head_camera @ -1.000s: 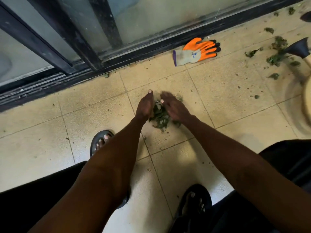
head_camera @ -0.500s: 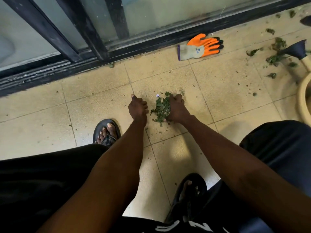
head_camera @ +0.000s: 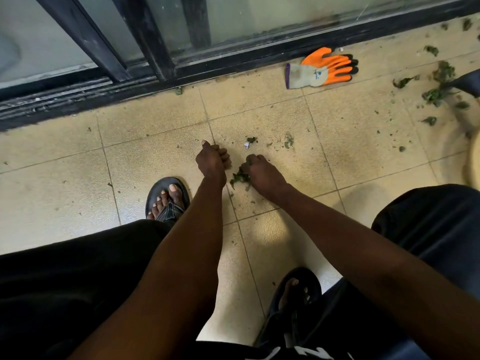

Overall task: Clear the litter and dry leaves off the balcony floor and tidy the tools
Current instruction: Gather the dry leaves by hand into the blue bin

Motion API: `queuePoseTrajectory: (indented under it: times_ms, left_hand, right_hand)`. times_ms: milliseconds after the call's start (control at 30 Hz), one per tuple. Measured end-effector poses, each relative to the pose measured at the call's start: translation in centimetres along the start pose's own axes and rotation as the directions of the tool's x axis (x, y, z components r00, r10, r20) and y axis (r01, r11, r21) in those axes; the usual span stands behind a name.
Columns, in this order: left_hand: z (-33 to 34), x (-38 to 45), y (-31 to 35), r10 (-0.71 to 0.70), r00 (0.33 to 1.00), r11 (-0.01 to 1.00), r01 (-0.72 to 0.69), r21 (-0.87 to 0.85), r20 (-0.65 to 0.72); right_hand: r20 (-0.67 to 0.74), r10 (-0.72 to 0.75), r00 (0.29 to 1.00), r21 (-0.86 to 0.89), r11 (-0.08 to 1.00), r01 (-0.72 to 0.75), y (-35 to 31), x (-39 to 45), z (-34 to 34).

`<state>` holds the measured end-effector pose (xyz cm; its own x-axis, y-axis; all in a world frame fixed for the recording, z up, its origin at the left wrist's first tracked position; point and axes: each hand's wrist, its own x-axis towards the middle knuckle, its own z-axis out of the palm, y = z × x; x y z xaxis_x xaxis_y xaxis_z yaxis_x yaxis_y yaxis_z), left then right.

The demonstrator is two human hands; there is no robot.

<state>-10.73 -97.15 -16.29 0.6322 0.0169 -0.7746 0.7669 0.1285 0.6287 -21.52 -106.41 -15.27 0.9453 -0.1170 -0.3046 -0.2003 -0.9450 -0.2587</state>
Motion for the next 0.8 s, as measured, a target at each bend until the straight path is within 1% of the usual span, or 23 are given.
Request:
queuePoseTrajectory:
  times_ms: [67,200,233,267,300,333,367,400,433,467,500,533,600,633,667,700,733,767,800]
  left_hand:
    - [0.0,-0.2,0.2,-0.020,1.000,1.000,0.020,-0.003,0.021]
    - [0.1,-0.9,0.3,-0.044,0.996,0.999,0.044,0.006,0.073]
    - [0.1,-1.0,0.2,-0.050,0.995,0.999,0.049,0.007,0.090]
    - [0.2,-1.2,0.2,-0.055,0.993,0.998,0.055,-0.002,0.109]
    - [0.3,-1.3,0.2,-0.061,0.990,0.998,0.063,-0.013,0.125]
    - [0.6,-1.4,0.2,-0.067,0.988,0.997,0.072,-0.029,0.143]
    - [1.0,-1.5,0.3,-0.073,0.985,0.996,0.079,-0.037,0.158]
    - [1.5,-1.8,0.4,-0.079,0.981,0.995,0.088,-0.040,0.175]
    - [2.0,-2.1,0.5,-0.085,0.976,0.995,0.094,-0.037,0.199]
    - [2.6,-2.4,0.5,-0.098,0.968,0.994,0.108,-0.034,0.230]
    - [3.0,-2.9,0.5,-0.117,0.958,0.992,0.128,-0.025,0.262]
    - [3.5,-3.4,0.6,-0.149,0.945,0.987,0.162,-0.022,0.292]
    - [4.2,-4.4,0.7,-0.241,0.902,0.956,0.284,-0.071,0.359]
    - [4.4,-4.7,0.8,-0.279,0.878,0.928,0.351,-0.127,0.389]
    - [4.6,-4.8,1.0,-0.294,0.864,0.897,0.397,-0.193,0.409]
    - [4.7,-4.7,1.2,-0.291,0.864,0.880,0.411,-0.240,0.411]
    - [4.8,-4.6,1.4,-0.287,0.870,0.873,0.411,-0.264,0.401]
    - [5.0,-4.4,1.7,-0.278,0.877,0.882,0.395,-0.258,0.393]
    - [5.1,-4.2,2.0,-0.266,0.882,0.899,0.373,-0.231,0.389]
  right_hand:
    - [-0.015,-0.027,1.000,-0.083,0.996,0.026,0.1,-0.2,0.2]
    - [-0.025,-0.037,0.999,-0.111,0.993,0.034,0.2,-0.2,-0.2]
    - [-0.054,0.004,0.999,-0.065,0.998,-0.007,0.6,0.0,-0.4]
    - [-0.091,0.100,0.991,0.032,0.995,-0.098,1.2,0.3,-0.8]
    - [-0.106,0.241,0.965,0.182,0.958,-0.220,1.9,0.7,-1.4]
    - [-0.110,0.391,0.914,0.335,0.880,-0.337,2.8,1.1,-2.0]
    - [-0.107,0.530,0.841,0.477,0.770,-0.424,3.9,1.7,-2.5]
    - [-0.086,0.644,0.760,0.609,0.638,-0.471,4.7,2.0,-3.0]
    - [-0.023,0.738,0.674,0.732,0.472,-0.492,5.1,2.3,-3.7]
    - [0.088,0.793,0.603,0.837,0.270,-0.477,5.0,2.4,-4.5]
    - [0.193,0.796,0.574,0.899,0.091,-0.428,4.6,2.6,-5.0]
    - [0.279,0.759,0.588,0.932,-0.067,-0.355,4.1,2.9,-5.3]
    - [0.409,0.650,0.641,0.907,-0.367,-0.206,2.3,3.5,-5.9]
    - [0.449,0.607,0.656,0.870,-0.463,-0.167,1.4,3.8,-6.1]
    - [0.451,0.598,0.663,0.867,-0.470,-0.165,0.4,3.9,-6.2]
    - [0.364,0.643,0.674,0.930,-0.297,-0.218,-0.2,3.9,-6.2]
    - [0.186,0.692,0.698,0.967,-0.002,-0.255,-0.7,3.6,-6.1]
    - [-0.016,0.660,0.751,0.906,0.328,-0.268,-1.0,3.4,-5.8]
    - [-0.141,0.565,0.813,0.802,0.547,-0.242,-1.3,3.1,-5.8]
